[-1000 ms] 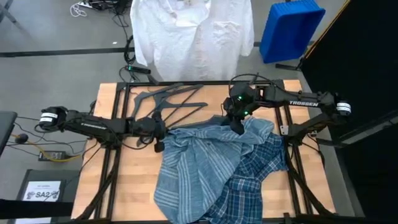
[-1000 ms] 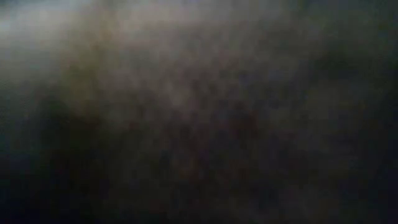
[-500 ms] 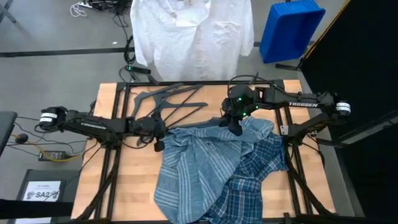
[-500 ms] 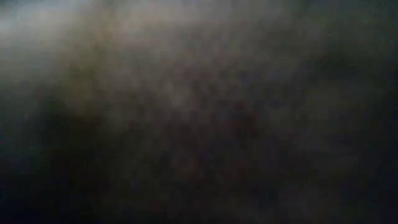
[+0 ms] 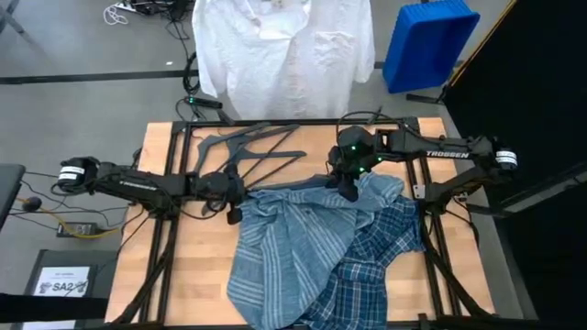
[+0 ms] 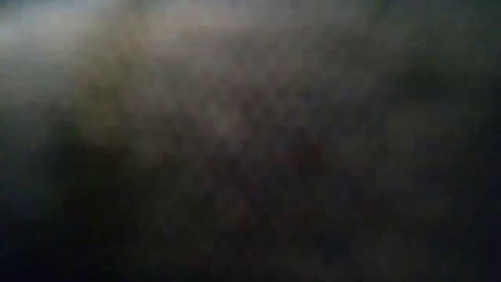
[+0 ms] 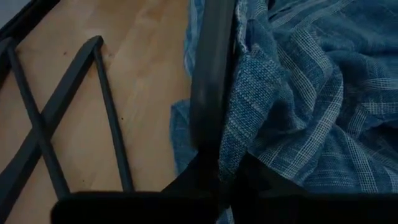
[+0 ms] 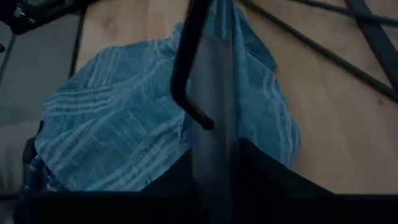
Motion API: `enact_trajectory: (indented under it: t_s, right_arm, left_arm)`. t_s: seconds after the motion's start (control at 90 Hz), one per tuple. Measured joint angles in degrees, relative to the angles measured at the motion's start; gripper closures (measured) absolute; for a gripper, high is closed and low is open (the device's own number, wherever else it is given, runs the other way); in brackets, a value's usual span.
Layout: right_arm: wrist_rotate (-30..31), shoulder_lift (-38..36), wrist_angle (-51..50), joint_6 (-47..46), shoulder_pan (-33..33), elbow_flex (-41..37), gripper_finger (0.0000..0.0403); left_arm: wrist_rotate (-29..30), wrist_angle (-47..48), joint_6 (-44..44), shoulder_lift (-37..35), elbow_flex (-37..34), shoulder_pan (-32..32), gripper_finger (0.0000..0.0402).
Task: Hang clothes
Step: Insert the black hanger into the green shirt
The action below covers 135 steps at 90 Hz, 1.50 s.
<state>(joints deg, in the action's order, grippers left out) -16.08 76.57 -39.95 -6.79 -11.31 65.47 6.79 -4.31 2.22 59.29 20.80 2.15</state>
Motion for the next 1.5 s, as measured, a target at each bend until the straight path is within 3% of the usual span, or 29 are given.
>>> enact_trajectory:
  t_s: [0.344,0.622,1.144,1.344,1.5]
  right_arm:
    - [5.59,0.03,-7.41,-0.50,0.13,-0.08,0.0308]
    - [6.47,0.05,-7.09,-0.02,0.17,-0.11,0.0295]
    - [14.28,-0.23,-10.70,-3.33,0.22,0.09,0.0282]
    - [13.34,-0.75,-8.13,-1.01,0.38,-0.31,0.0276]
    - [12.49,-2.65,-0.11,0.63,1.05,-3.97,0.0276]
  left_arm:
    - [0.04,-0.19,0.00,0.00,0.11,-0.02,0.0402]
    - [0.07,-0.09,0.00,-0.02,0.15,-0.02,0.0402]
    - [0.07,0.22,1.14,-0.02,0.15,-0.02,0.0402]
    - [0.07,0.97,1.18,-0.02,0.13,-0.02,0.0402]
    - [0.03,1.43,1.42,-0.07,0.13,-0.04,0.0402]
